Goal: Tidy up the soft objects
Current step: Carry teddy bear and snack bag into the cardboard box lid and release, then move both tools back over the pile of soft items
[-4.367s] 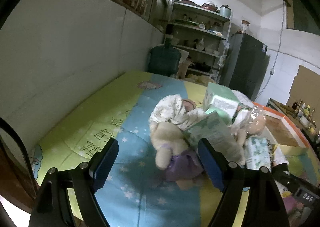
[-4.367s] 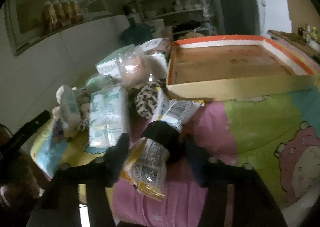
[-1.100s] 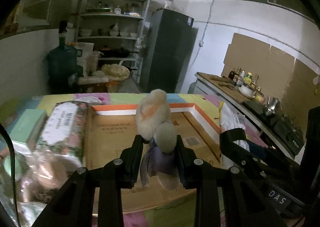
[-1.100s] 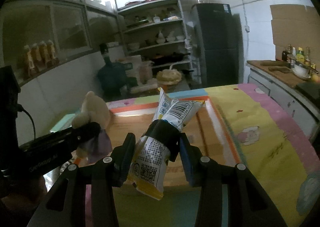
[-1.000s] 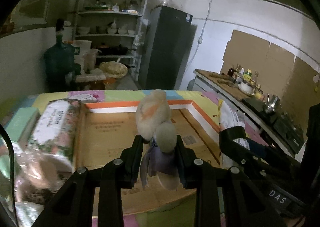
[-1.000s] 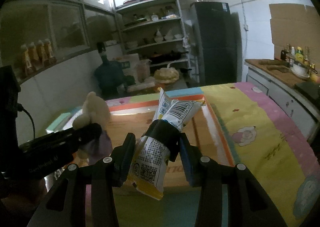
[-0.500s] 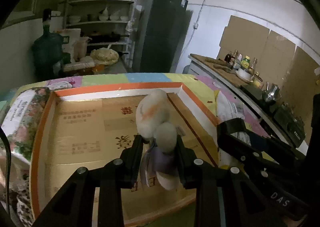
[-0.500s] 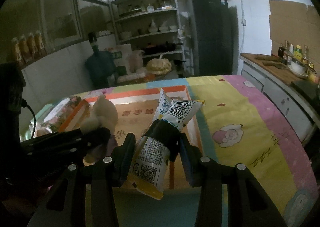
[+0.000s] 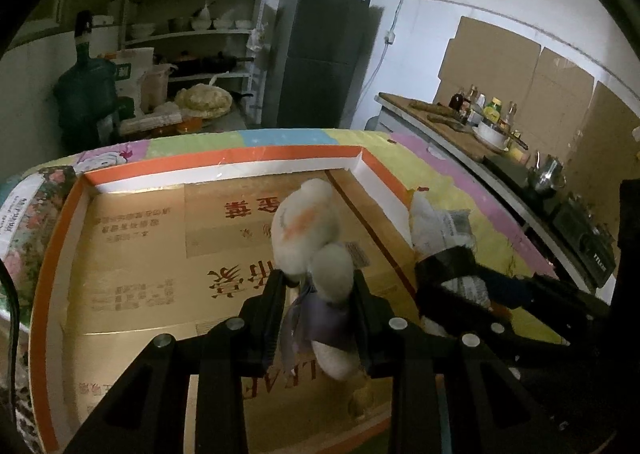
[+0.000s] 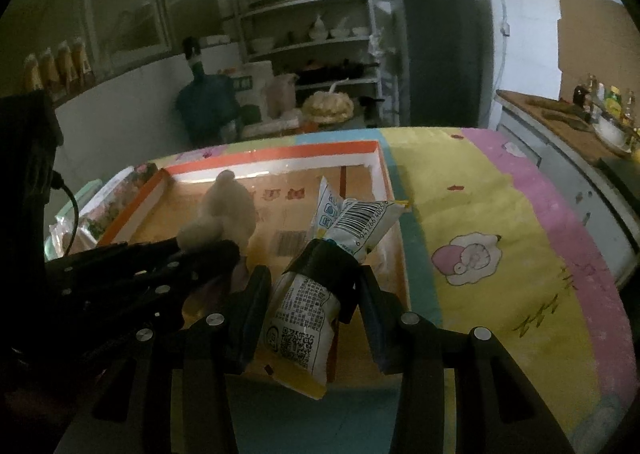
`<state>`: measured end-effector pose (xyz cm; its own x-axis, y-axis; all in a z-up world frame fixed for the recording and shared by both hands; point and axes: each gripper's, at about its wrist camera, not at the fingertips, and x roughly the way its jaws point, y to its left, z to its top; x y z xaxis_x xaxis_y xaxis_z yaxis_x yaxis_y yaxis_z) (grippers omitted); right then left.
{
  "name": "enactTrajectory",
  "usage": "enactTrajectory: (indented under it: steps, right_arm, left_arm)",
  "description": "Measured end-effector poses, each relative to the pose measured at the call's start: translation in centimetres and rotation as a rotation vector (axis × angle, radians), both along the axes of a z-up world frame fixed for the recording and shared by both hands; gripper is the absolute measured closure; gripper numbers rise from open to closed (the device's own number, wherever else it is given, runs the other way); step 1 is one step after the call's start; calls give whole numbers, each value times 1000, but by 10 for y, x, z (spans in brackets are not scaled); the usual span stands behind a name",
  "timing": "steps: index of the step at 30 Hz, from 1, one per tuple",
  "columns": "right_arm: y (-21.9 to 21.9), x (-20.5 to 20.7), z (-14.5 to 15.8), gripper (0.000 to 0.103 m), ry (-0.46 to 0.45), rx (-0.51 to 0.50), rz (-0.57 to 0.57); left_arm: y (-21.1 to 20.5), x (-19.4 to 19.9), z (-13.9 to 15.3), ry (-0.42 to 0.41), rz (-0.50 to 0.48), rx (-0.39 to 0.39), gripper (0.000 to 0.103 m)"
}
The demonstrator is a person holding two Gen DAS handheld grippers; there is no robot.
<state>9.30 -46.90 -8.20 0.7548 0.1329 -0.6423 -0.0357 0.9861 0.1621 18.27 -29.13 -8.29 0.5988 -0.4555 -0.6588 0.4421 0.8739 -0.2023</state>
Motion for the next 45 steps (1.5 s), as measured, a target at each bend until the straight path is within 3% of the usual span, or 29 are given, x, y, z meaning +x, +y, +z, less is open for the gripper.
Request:
enactTrajectory:
  steps: [7,12,24,27,32,45]
  right_arm:
    - [-2,6,-3,56,13,25,30]
    - [-1,2,0,54,-7,26,36]
    - [-2,-5,5,52,-45,28,15]
    - [-1,-8,9,45,-55,32,4]
    - [4,-17,17,42,-83,40,-19]
    - [42,-35,38,40,-140,65,-16]
  left_arm:
    - [3,7,-4,32,-1,-22,61]
    - [8,9,-3,49,17,-36,45]
    - [20,2,11,-11,36,-51,22]
    - [25,-3,19,-47,40,-49,20]
    - [38,-11,30,-96,52,-39,20]
    - [83,-29,53,-170,115,-37,20]
